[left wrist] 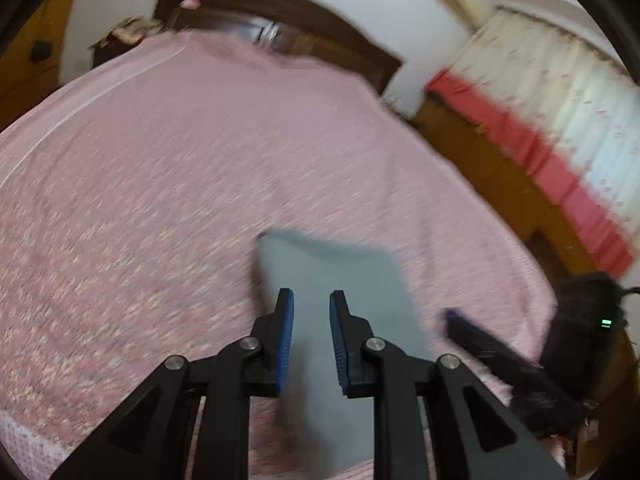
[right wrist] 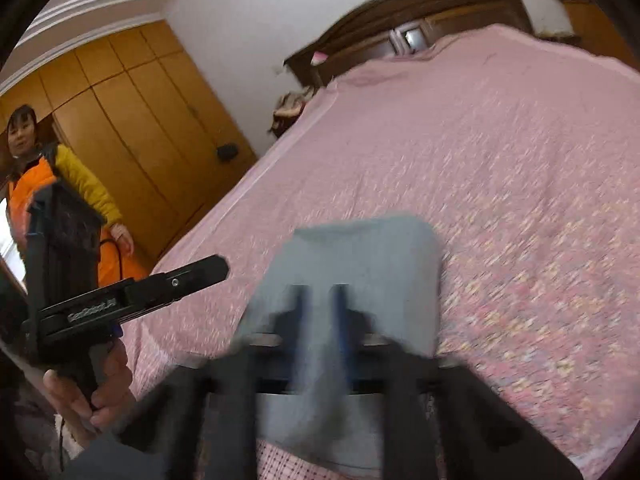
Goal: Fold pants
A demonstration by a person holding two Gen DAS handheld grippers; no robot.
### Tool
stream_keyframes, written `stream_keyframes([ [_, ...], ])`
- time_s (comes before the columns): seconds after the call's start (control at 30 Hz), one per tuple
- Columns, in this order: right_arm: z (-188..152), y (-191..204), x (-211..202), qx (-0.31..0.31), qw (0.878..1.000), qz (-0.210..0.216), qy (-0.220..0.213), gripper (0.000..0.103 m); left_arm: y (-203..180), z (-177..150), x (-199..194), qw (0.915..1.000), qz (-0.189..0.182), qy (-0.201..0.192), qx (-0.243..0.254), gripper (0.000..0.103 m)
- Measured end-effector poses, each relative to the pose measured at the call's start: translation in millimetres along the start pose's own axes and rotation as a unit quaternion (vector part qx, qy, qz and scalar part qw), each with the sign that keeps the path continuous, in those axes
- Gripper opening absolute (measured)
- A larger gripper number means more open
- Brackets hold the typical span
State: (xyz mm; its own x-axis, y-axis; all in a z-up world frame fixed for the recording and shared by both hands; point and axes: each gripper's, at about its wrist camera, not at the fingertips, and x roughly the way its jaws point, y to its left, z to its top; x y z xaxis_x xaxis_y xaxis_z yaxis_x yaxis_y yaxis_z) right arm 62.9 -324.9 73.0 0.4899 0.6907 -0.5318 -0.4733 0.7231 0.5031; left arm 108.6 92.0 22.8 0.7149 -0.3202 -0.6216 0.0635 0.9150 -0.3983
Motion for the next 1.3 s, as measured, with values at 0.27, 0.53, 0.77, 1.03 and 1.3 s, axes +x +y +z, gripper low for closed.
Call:
stream_keyframes([
  [0.27,-32.1,-25.6,21.2,0.043,0.998,0.001,0.036,0.002,-9.4,-32.5,52.5,0.9969,0.024,0.070,0.027,0.008],
  [0.53,-44.1,-9.3,-17.3,0.026,0.999,-0.009,0.033,0.002,-24.2,-51.3,14.4,0.9969,0.036,0.048,0.050,0.008],
  [0.77,-55.7,-7.4,-21.8,0.034,0.999,-0.006,0.031,0.002,-22.3,-66.3,24.3,0.9957,0.045,0.067,0.046,0.008],
  [1.03,-75.8,-14.7,-29.1,0.059,0.998,-0.007,0.034,0.002,-20.8,-92.4,10.5,0.9956,0.047,0.070,0.039,0.008],
  [1.3,-82.6,-29.1,-37.3,0.084,0.996,0.002,0.030,0.002,-26.0,-99.5,12.1,0.9948,0.054,0.069,0.051,0.009],
])
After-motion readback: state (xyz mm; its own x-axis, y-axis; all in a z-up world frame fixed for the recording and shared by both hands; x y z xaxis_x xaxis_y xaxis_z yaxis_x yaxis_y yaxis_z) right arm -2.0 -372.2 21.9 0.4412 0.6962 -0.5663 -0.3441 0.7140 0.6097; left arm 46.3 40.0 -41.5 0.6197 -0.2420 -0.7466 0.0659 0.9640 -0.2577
